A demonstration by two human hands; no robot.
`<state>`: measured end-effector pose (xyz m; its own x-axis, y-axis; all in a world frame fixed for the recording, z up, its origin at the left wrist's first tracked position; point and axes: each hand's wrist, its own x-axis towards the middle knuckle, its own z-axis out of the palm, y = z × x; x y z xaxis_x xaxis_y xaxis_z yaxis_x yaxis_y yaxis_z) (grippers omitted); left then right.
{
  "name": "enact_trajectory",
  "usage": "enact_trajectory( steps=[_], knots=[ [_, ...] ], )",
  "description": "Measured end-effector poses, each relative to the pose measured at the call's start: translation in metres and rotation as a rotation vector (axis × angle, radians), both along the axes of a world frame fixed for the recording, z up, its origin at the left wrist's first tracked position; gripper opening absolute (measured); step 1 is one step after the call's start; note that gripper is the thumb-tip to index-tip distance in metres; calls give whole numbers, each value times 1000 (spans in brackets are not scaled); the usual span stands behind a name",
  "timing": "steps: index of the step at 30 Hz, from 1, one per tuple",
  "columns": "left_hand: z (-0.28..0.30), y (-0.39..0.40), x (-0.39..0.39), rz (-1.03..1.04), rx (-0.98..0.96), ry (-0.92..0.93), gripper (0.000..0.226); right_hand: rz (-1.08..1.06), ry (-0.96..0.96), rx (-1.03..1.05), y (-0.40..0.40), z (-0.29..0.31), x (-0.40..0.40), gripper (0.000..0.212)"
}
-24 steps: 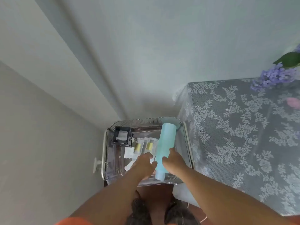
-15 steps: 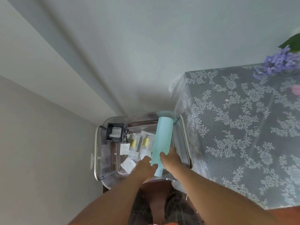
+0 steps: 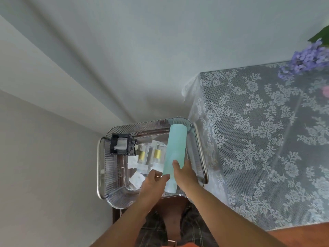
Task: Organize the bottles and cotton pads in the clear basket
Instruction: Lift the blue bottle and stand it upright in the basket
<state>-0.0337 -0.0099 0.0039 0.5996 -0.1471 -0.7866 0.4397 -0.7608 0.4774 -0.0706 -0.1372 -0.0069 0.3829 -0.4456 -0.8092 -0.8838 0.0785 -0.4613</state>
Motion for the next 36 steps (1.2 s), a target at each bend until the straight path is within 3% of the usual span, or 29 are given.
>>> enact_trajectory(
  steps=[7,13,19,25,31,36],
  knots=[
    [50,-1,-3,49,-119,-417,12,-23,-149,56,-10,31,0,58],
    [88,-33,33,-93,-162,-650,24,-228,-167,233,-25,45,17,48],
    [96,-62,64,-208,-122,-615,38,-479,-129,471,-40,70,45,46],
    [94,-86,91,-191,-136,-572,48,-507,-260,623,-62,96,63,50],
    [96,-95,98,-182,-209,-554,48,-551,-309,482,-78,108,73,40],
    [86,-66,84,-11,-403,-500,22,-569,-378,416,-70,108,63,32]
  ],
)
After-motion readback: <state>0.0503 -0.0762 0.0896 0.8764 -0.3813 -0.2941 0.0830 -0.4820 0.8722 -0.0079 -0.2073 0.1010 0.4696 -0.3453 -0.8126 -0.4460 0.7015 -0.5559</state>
